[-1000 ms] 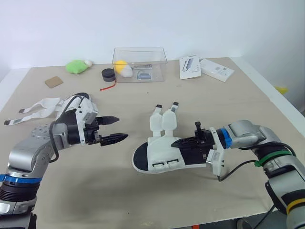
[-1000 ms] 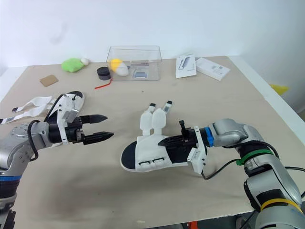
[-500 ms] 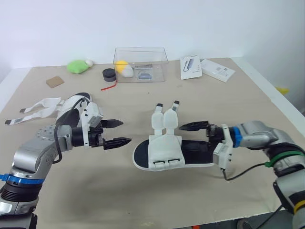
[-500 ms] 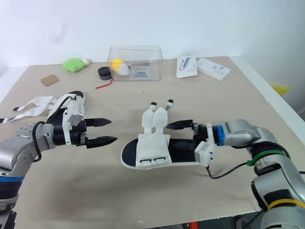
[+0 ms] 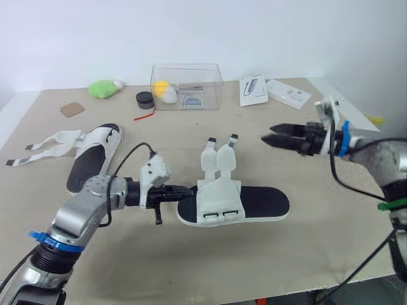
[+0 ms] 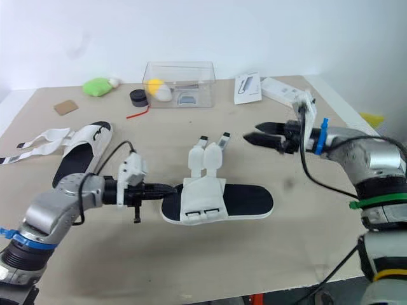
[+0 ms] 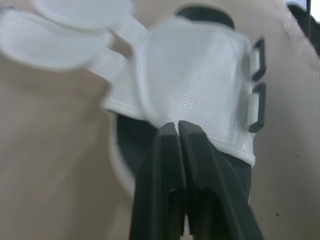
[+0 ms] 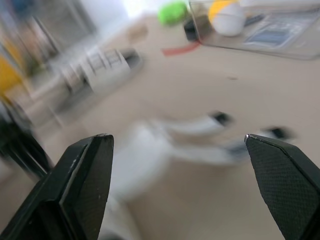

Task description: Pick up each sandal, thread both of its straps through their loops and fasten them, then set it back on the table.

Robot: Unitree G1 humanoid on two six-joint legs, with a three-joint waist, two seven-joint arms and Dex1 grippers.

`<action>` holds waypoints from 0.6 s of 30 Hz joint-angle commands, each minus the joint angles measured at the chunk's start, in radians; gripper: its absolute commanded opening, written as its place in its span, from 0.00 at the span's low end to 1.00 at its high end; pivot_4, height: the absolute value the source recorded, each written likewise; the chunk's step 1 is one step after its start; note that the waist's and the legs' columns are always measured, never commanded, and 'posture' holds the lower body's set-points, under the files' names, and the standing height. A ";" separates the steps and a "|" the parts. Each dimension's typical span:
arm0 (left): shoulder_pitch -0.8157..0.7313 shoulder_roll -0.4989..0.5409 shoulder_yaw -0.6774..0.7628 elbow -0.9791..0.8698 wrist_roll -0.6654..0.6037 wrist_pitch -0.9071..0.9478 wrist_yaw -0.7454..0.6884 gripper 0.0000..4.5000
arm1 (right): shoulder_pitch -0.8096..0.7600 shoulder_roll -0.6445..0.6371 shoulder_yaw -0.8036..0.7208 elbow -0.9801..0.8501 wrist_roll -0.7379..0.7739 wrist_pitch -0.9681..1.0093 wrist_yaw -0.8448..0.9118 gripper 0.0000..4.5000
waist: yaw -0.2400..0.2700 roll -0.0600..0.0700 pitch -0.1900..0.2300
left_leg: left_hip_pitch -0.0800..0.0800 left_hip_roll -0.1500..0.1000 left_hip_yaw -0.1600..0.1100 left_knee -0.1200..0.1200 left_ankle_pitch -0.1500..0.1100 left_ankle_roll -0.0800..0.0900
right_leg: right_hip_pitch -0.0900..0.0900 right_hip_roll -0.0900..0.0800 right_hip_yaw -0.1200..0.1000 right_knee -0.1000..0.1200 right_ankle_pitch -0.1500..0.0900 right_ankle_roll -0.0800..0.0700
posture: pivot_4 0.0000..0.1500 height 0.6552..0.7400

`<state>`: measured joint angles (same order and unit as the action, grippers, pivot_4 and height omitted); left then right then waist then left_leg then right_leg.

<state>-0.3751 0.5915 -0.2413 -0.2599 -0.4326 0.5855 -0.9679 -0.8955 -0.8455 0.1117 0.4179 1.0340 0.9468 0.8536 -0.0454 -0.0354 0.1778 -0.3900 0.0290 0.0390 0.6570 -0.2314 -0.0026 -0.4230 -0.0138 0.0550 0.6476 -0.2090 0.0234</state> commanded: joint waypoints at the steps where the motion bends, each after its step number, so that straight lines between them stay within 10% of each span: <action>1: 0.012 -0.008 -0.029 0.023 0.053 -0.047 0.007 0.02 | -0.041 0.083 -0.122 0.057 0.057 0.230 -0.200 1.00 | 0.001 0.000 0.000 | -0.001 0.000 0.000 0.000 0.000 0.000 | -0.001 0.000 -0.001 0.000 0.000 0.000 | 1.00 1.00; 18: 0.039 -0.013 -0.040 0.073 0.118 -0.109 -0.007 0.02 | -0.159 0.462 -0.419 0.498 -0.199 0.127 -0.554 1.00 | -0.003 0.000 -0.001 | -0.002 -0.001 0.004 0.000 0.001 0.003 | -0.003 0.000 0.004 -0.002 0.003 0.004 | 1.00 1.00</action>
<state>-0.3437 0.5712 -0.2751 -0.2021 -0.3313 0.4662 -0.9702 -1.0257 -0.3917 -0.2882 0.8820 0.8691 1.1172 0.2889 -0.0483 -0.0353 0.1767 -0.3922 0.0283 0.0426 0.6570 -0.2306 0.0003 -0.4257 -0.0134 0.0587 0.6458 -0.2055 0.0275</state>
